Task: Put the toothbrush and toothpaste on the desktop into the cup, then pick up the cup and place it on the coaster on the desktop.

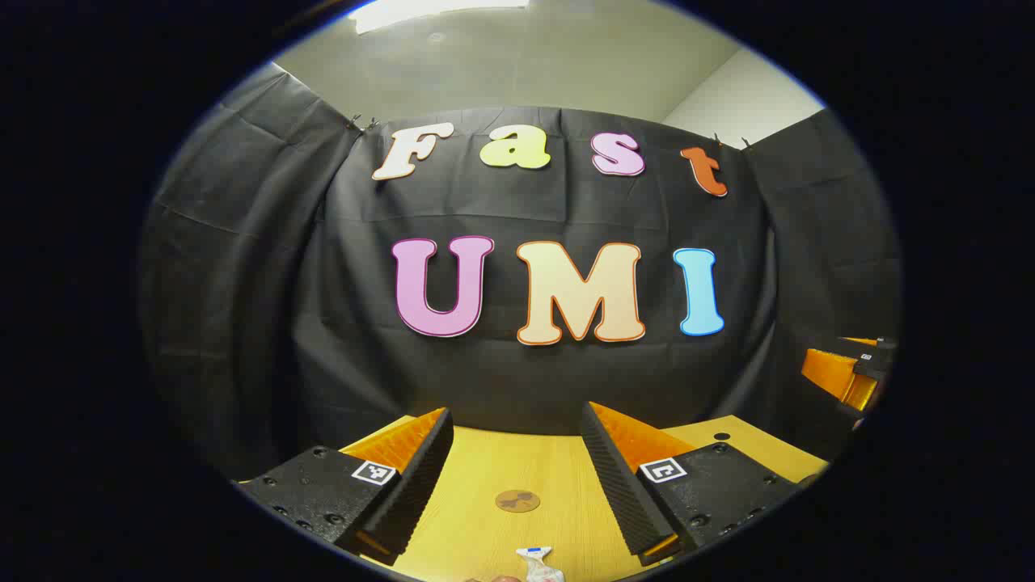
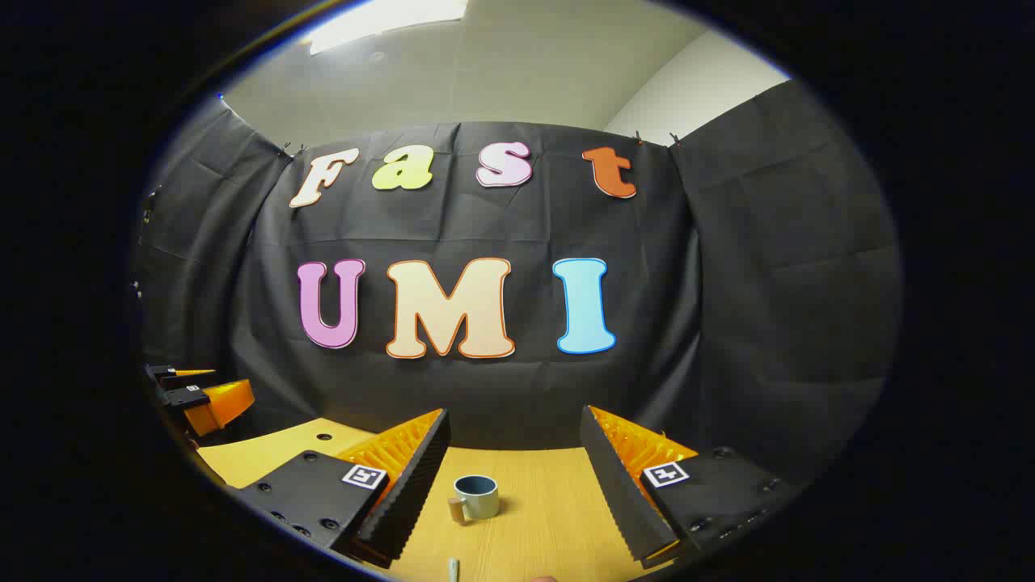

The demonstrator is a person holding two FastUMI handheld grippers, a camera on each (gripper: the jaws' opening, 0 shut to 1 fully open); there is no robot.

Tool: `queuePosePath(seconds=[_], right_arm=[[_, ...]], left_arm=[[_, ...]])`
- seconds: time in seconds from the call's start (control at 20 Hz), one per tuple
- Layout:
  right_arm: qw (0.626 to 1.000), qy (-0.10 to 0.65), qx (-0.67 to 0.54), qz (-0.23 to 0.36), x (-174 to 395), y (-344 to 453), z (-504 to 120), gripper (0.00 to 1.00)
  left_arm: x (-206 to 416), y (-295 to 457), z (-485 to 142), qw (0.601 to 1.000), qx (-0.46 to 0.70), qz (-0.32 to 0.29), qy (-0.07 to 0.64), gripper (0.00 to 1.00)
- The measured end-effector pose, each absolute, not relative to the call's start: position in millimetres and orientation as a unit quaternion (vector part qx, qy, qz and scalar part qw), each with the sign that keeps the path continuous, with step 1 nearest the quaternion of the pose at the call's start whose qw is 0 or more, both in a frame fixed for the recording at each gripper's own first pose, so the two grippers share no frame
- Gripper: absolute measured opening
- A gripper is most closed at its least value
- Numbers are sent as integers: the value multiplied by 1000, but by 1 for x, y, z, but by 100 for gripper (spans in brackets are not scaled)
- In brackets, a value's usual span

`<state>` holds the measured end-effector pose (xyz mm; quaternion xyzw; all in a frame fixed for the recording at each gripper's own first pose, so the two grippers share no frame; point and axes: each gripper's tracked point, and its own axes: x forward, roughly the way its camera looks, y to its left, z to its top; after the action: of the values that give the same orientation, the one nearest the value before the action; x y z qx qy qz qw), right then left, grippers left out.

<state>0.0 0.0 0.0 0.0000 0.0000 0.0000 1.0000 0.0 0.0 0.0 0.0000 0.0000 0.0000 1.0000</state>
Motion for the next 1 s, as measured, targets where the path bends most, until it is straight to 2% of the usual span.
queuePosePath(seconds=[0.05,0.5,1.0], right_arm=[[1000,1,1,-2,1,-1,0,99],[1000,2,11,14,2,10,2,99],[998,53,-25,39,5,34,-31,99]], left_arm=[[0,0,0,1000,1,1,1,94],[1,4,2,1000,2,-2,-3,93],[-7,12,-3,1000,16,0,7,93]])
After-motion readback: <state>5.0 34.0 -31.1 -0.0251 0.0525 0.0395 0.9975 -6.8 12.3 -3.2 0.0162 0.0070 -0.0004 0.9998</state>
